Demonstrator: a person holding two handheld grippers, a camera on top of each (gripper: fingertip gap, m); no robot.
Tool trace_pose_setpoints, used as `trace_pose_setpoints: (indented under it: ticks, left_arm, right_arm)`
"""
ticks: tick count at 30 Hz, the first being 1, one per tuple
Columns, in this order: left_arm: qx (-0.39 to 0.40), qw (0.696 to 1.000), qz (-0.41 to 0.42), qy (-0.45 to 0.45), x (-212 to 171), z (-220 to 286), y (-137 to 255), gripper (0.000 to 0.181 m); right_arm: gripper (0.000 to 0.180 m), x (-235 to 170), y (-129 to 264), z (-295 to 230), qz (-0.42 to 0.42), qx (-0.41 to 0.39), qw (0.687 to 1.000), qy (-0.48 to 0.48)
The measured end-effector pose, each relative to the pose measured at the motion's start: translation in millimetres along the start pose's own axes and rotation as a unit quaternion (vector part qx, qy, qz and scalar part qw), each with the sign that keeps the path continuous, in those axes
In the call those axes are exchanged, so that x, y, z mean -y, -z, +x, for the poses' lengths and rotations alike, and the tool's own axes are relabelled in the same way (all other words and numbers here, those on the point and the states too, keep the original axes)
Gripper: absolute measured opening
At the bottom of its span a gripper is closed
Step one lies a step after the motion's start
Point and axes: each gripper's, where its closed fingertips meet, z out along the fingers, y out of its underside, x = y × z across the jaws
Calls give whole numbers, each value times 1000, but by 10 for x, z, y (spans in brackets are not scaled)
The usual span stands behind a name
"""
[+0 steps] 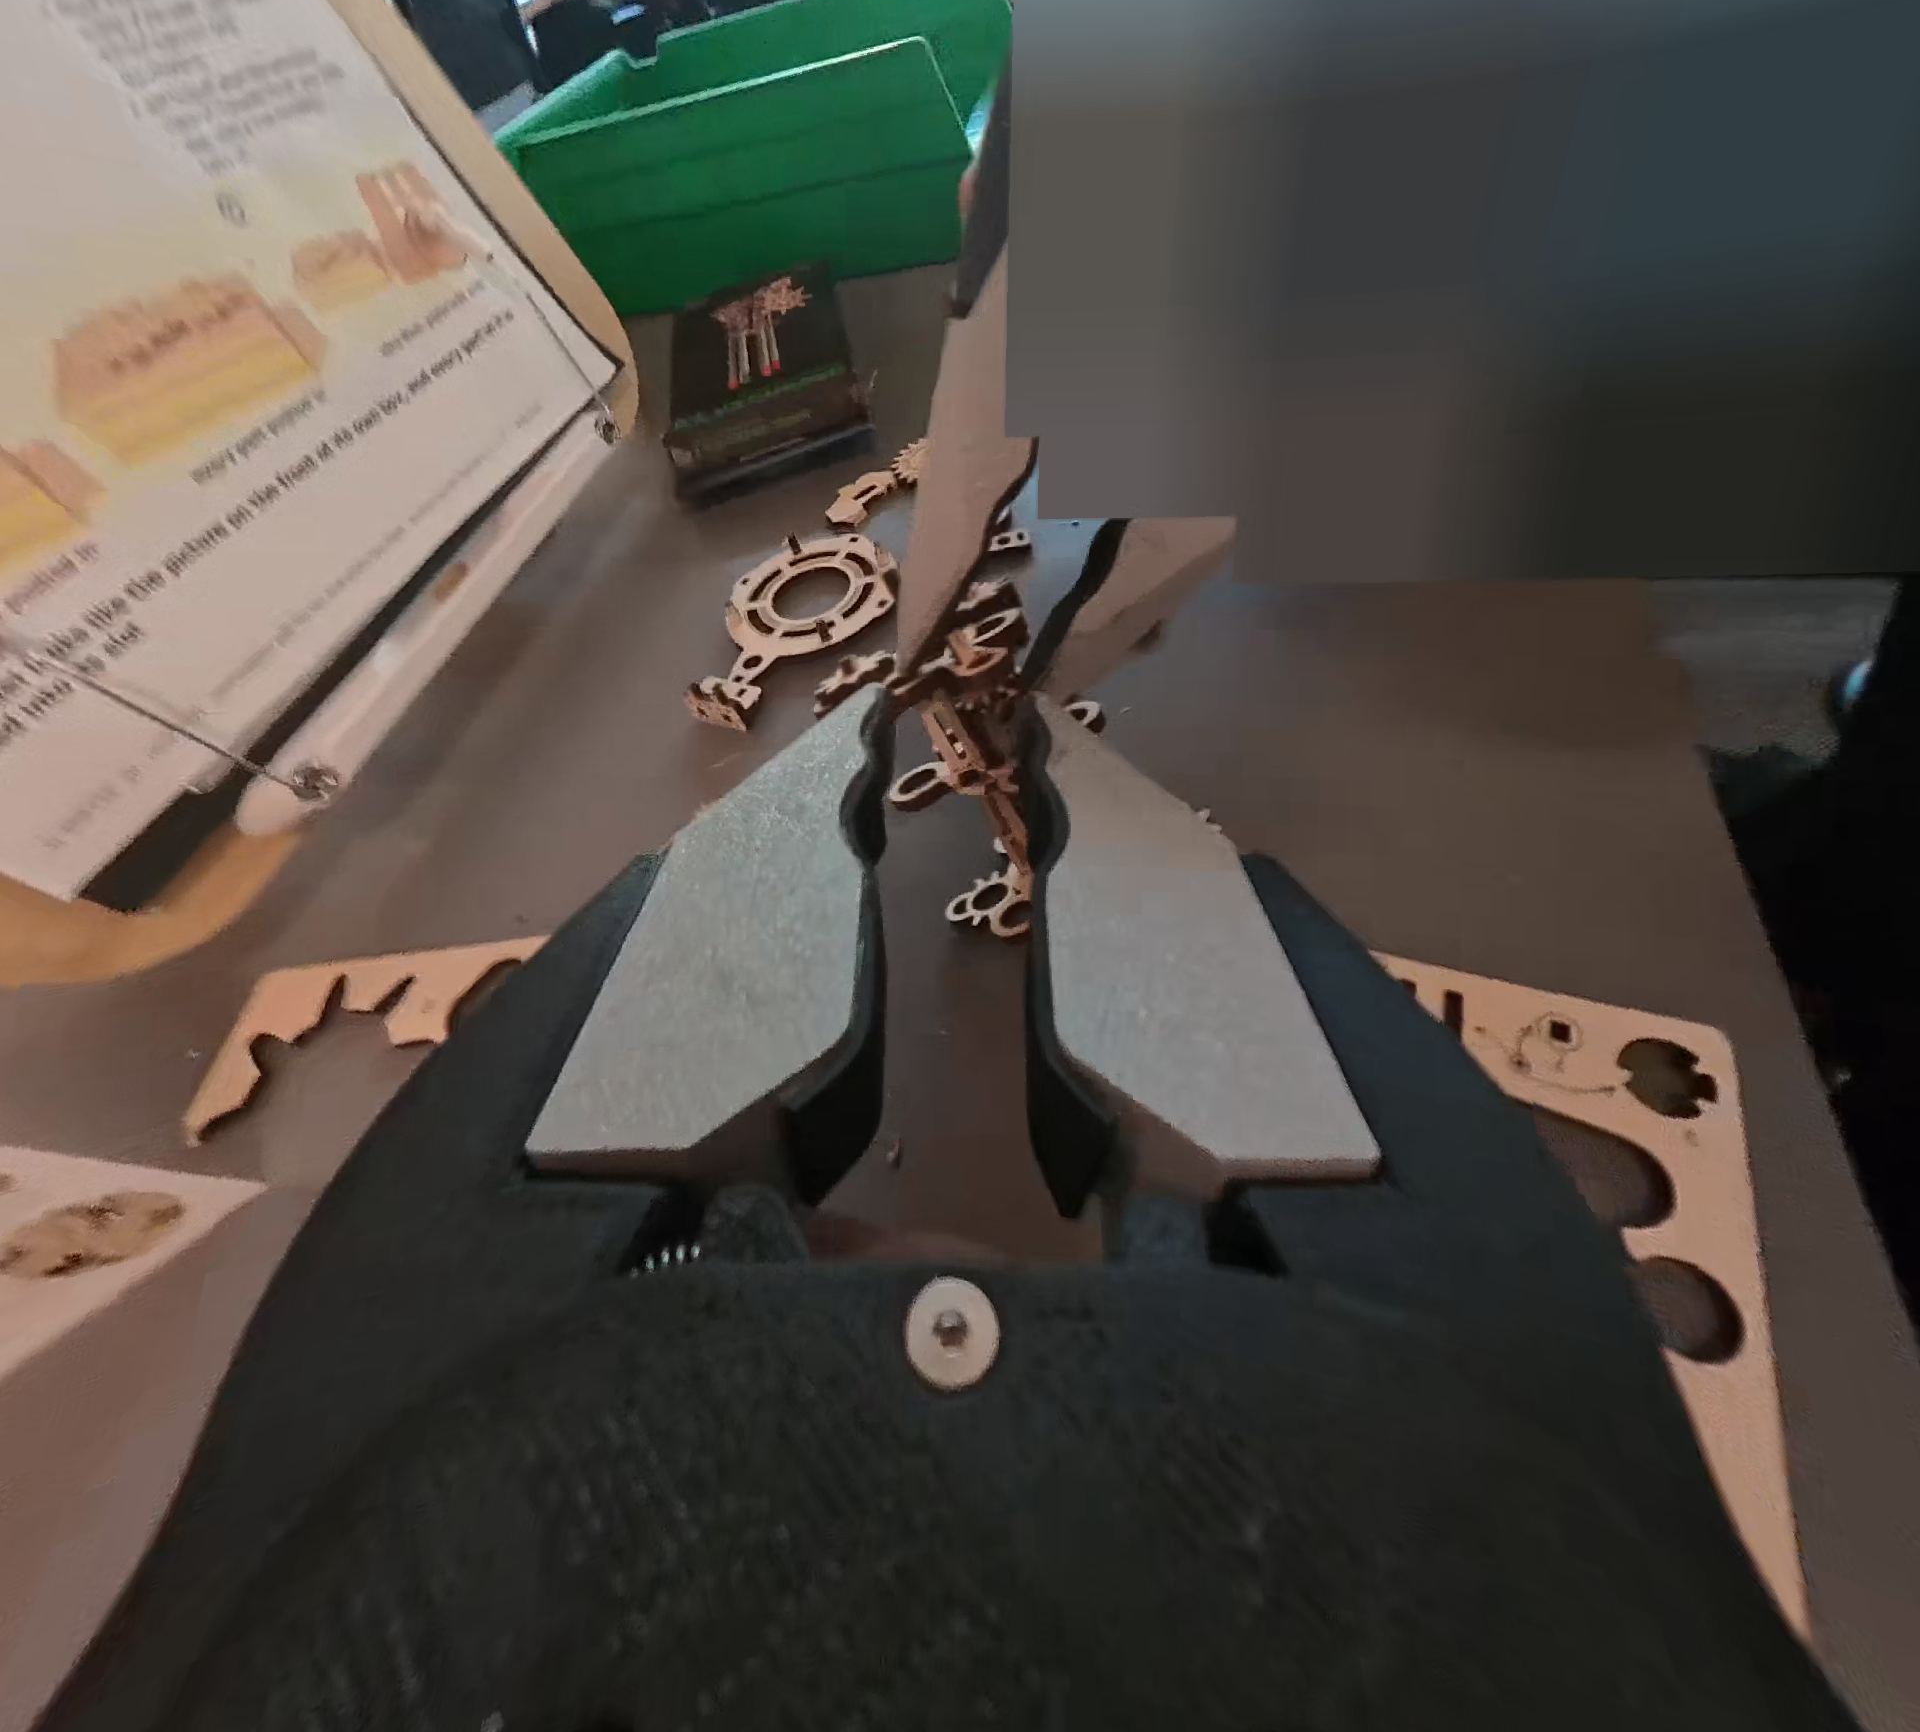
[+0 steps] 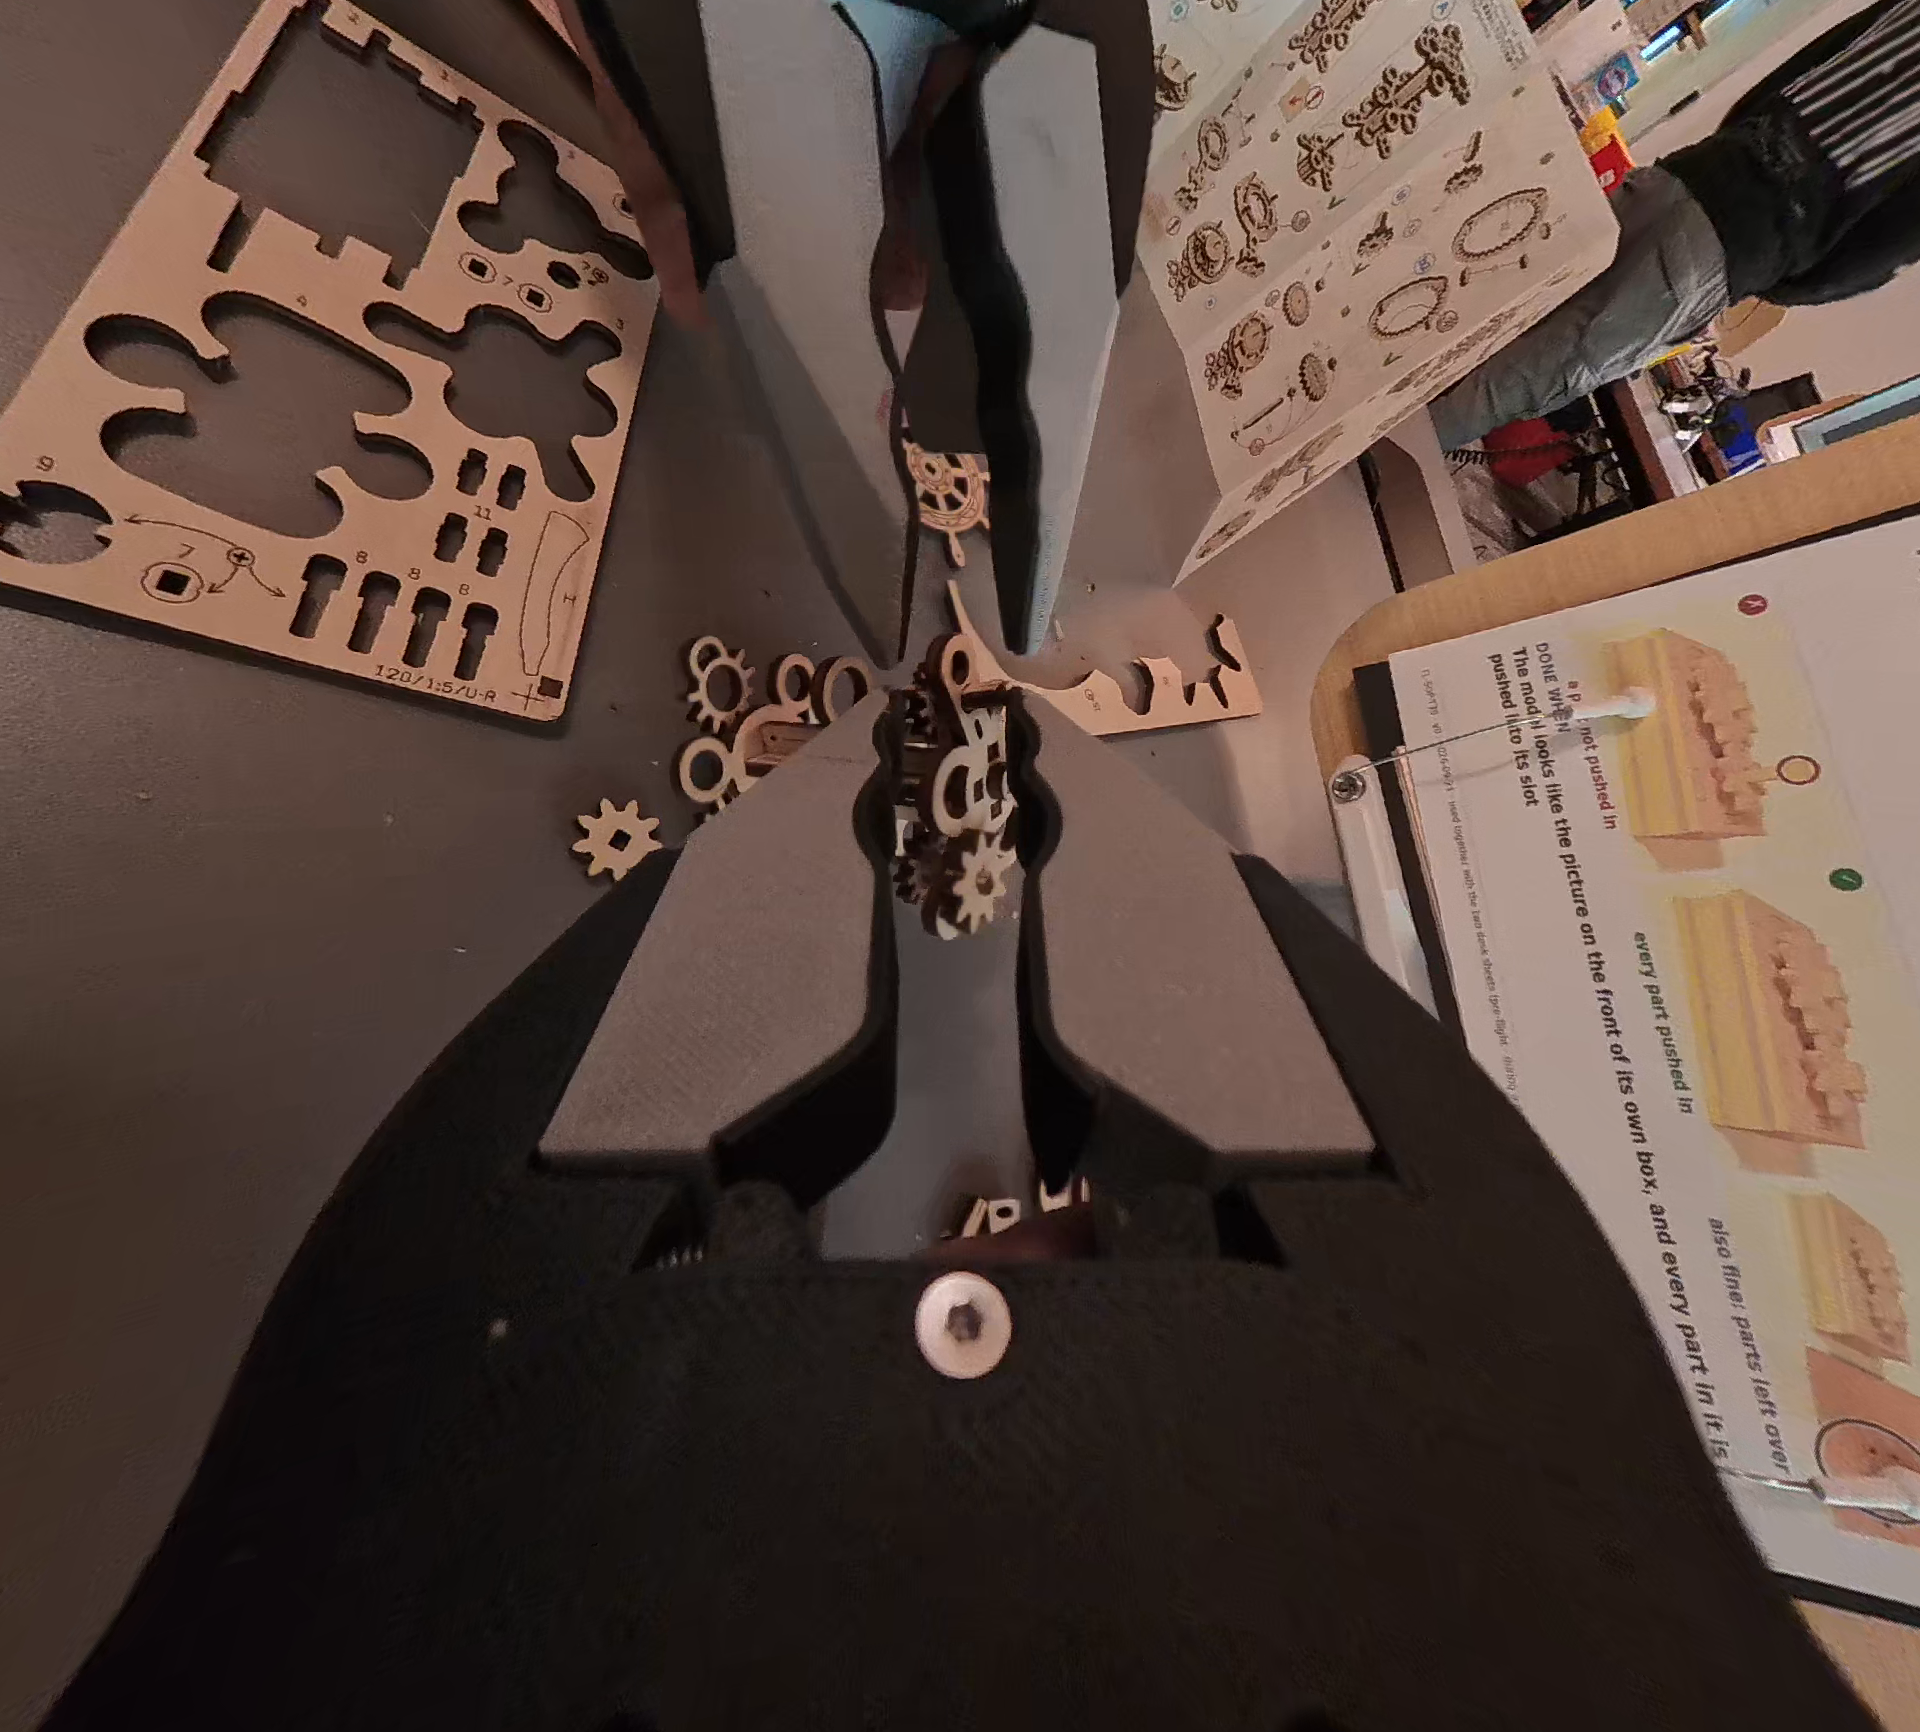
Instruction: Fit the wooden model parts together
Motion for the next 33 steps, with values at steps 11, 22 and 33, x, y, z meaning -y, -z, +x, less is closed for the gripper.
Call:
trace_pose_setpoints:
  ticks: [11, 22, 33]
  left_arm:
    - [76, 976, 0, -202, 42, 37, 28, 10]
    - [104, 948, -17, -299, -12, 62, -14, 6]
    - [112, 945, 0, -307, 28, 75, -3, 9]
  right_arm:
    - [15, 13, 4, -19, 20, 31, 998, -45]
    - [15, 51, 16, -59, 40, 66, 994, -80]
    - [15, 72, 44, -62, 50, 68, 993, -77]
